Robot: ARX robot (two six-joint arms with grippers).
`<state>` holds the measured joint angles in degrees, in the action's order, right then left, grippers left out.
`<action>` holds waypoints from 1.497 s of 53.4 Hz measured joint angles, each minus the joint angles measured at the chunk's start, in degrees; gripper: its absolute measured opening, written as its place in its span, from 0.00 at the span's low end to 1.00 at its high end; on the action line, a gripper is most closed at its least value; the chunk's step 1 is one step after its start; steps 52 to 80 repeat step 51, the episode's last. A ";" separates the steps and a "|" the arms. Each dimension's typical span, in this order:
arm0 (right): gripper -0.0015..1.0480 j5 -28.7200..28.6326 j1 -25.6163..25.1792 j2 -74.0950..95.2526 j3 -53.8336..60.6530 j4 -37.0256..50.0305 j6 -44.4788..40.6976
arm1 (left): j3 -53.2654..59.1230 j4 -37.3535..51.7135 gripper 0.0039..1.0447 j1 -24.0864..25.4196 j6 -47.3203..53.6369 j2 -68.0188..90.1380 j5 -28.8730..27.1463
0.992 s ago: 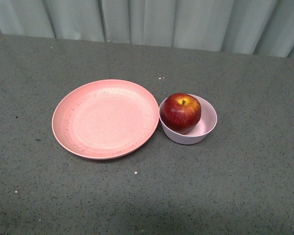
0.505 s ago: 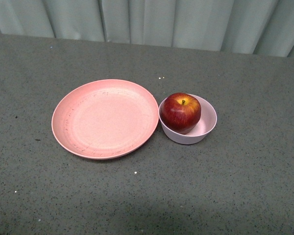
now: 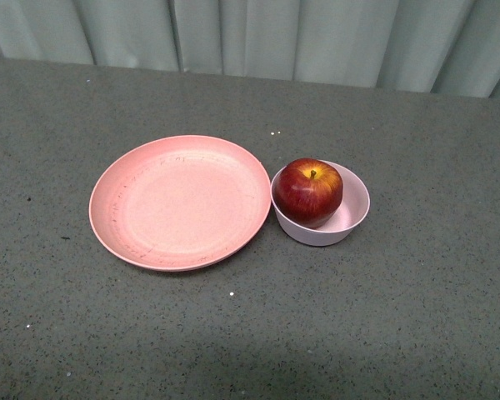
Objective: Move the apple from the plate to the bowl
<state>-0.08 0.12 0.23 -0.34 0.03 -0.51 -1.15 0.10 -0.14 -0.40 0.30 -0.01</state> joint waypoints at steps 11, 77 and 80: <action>0.91 0.00 0.00 0.00 0.00 0.00 0.00 | 0.00 -0.02 0.93 0.00 0.15 0.00 0.00; 0.91 0.00 0.00 0.00 0.00 0.00 0.00 | 0.00 -0.02 0.94 0.00 0.15 0.00 0.00; 0.91 0.00 0.00 0.00 0.00 0.00 0.00 | 0.00 -0.02 0.94 0.00 0.15 0.00 0.00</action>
